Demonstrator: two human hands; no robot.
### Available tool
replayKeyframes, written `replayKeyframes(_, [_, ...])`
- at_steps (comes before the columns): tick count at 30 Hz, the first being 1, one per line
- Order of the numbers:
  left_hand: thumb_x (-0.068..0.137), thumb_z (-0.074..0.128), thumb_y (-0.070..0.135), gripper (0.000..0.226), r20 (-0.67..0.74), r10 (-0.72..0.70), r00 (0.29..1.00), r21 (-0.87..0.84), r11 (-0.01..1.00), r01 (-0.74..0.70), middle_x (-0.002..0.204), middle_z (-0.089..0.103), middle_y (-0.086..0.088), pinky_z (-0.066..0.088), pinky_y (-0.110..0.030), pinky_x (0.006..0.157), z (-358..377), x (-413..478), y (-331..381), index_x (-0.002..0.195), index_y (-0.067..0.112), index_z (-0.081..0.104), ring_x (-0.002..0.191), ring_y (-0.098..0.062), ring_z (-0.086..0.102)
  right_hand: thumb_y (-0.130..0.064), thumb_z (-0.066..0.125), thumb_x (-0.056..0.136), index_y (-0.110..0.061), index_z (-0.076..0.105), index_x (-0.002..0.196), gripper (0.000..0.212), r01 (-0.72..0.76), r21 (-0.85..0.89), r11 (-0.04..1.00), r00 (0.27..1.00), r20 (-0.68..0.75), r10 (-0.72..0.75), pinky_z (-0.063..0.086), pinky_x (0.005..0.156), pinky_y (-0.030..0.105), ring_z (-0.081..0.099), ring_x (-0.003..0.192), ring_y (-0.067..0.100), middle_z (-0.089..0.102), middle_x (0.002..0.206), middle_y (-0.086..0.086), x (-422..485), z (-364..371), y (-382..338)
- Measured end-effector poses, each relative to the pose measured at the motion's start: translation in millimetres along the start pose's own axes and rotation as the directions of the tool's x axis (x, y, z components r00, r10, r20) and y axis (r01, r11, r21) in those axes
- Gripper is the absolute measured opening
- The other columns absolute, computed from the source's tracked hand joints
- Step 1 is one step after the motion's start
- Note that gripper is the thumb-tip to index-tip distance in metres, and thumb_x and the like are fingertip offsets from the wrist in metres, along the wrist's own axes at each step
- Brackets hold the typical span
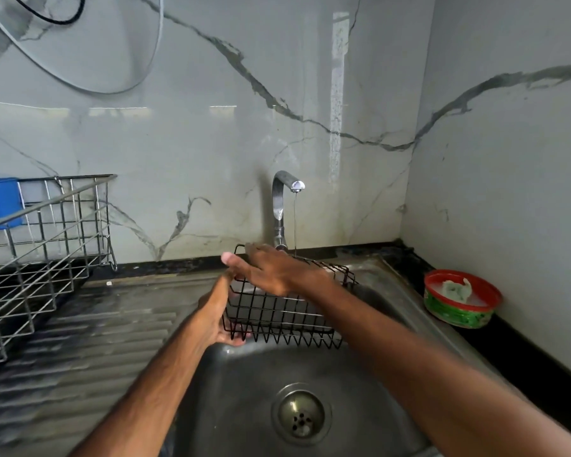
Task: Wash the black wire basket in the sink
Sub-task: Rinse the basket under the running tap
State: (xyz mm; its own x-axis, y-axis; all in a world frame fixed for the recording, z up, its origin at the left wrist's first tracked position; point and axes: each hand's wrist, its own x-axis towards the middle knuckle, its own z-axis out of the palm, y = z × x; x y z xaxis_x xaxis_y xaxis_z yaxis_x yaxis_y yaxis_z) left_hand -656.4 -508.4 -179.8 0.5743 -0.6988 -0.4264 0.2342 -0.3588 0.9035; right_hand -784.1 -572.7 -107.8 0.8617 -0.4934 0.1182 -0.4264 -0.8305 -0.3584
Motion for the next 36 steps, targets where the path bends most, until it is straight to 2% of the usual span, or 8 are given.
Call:
replayKeyframes(2, [0.081, 0.049, 0.089, 0.086, 0.01, -0.007, 1.0, -0.03, 1.0, 0.007, 0.11, 0.057, -0.025, 0.062, -0.052, 0.063, -4, 0, 3, 0.118, 0.011, 0.052, 0.103, -0.048, 0.066, -0.081, 0.001, 0.087, -0.008, 0.049, 0.143, 0.103, 0.017, 0.018, 1.0, 1.0, -0.002, -0.017, 0.03, 0.116, 0.061, 0.039, 0.143, 0.034, 0.039, 0.156, 0.018, 6, -2, -1])
replayKeyframes(7, [0.049, 0.07, 0.076, 0.092, 0.015, 0.014, 1.0, -0.004, 1.0, -0.014, 0.136, 0.056, -0.022, 0.06, -0.057, 0.061, -12, 8, 4, 0.119, 0.017, 0.061, 0.114, -0.05, 0.061, -0.07, -0.004, 0.097, -0.027, 0.012, 0.161, 0.079, -0.098, 0.209, 0.973, 0.991, 0.109, 0.077, 0.007, 0.121, 0.056, 0.014, 0.154, 0.027, 0.015, 0.168, 0.007, 4, -12, 42])
replayKeyframes(13, [0.039, 0.074, 0.068, 0.087, -0.024, 0.015, 1.0, 0.002, 1.0, -0.015, 0.135, 0.053, -0.025, 0.06, -0.057, 0.062, -23, 8, 3, 0.107, 0.014, 0.062, 0.112, -0.049, 0.061, -0.07, -0.003, 0.097, -0.026, 0.026, 0.159, 0.082, -0.404, 0.163, 0.9, 0.915, 0.072, 0.397, 0.006, 0.121, 0.056, 0.019, 0.153, 0.032, 0.026, 0.164, 0.012, -35, -13, 110])
replayKeyframes(17, [0.054, 0.072, 0.07, 0.079, -0.033, 0.0, 0.999, 0.011, 1.0, 0.0, 0.131, 0.057, -0.028, 0.061, -0.055, 0.065, -27, 8, 4, 0.107, 0.013, 0.061, 0.098, -0.049, 0.069, -0.071, 0.0, 0.098, -0.019, 0.044, 0.151, 0.087, -0.266, 0.081, 0.961, 0.96, -0.062, 0.271, 0.024, 0.119, 0.061, 0.049, 0.136, 0.031, 0.056, 0.143, 0.018, -33, -4, 83])
replayKeyframes(23, [0.019, 0.065, 0.104, 0.146, -0.024, 0.007, 1.0, -0.037, 0.999, -0.007, 0.133, 0.063, -0.021, 0.06, -0.062, 0.069, -31, 18, 1, 0.131, 0.01, 0.063, 0.118, -0.05, 0.063, -0.076, 0.012, 0.097, -0.012, 0.024, 0.157, 0.088, 0.096, -0.056, 0.994, 0.992, -0.073, -0.1, 0.024, 0.12, 0.056, 0.03, 0.149, 0.031, 0.028, 0.163, 0.016, -8, 15, 3])
replayKeyframes(27, [0.035, 0.067, 0.094, 0.121, -0.009, -0.004, 1.0, -0.053, 0.999, 0.003, 0.126, 0.064, -0.027, 0.061, -0.057, 0.068, -30, 10, 7, 0.119, 0.007, 0.066, 0.095, -0.051, 0.071, -0.062, 0.02, 0.104, -0.018, 0.011, 0.161, 0.073, 0.184, -0.17, 0.968, 0.961, -0.177, -0.214, 0.019, 0.121, 0.05, 0.025, 0.151, 0.025, 0.017, 0.167, 0.009, -9, 14, 10])
replayKeyframes(31, [0.044, 0.073, 0.072, 0.089, -0.01, 0.008, 1.0, -0.014, 1.0, -0.008, 0.133, 0.057, -0.022, 0.061, -0.054, 0.066, -29, -4, 10, 0.112, 0.016, 0.063, 0.1, -0.05, 0.067, -0.059, 0.024, 0.106, -0.024, 0.02, 0.159, 0.064, 0.067, -0.086, 0.994, 0.982, -0.171, -0.081, 0.028, 0.116, 0.049, 0.037, 0.144, 0.028, 0.03, 0.163, 0.009, -26, 5, 54])
replayKeyframes(36, [0.042, 0.074, 0.067, 0.087, -0.033, -0.005, 0.999, -0.013, 1.0, 0.004, 0.138, 0.05, -0.025, 0.06, -0.051, 0.061, -37, -8, 8, 0.109, 0.014, 0.062, 0.108, -0.05, 0.063, -0.061, 0.028, 0.104, -0.019, 0.036, 0.155, 0.067, -0.08, 0.086, 0.993, 0.988, -0.124, 0.09, 0.035, 0.111, 0.039, 0.041, 0.143, 0.023, 0.041, 0.158, 0.007, -47, 3, 113])
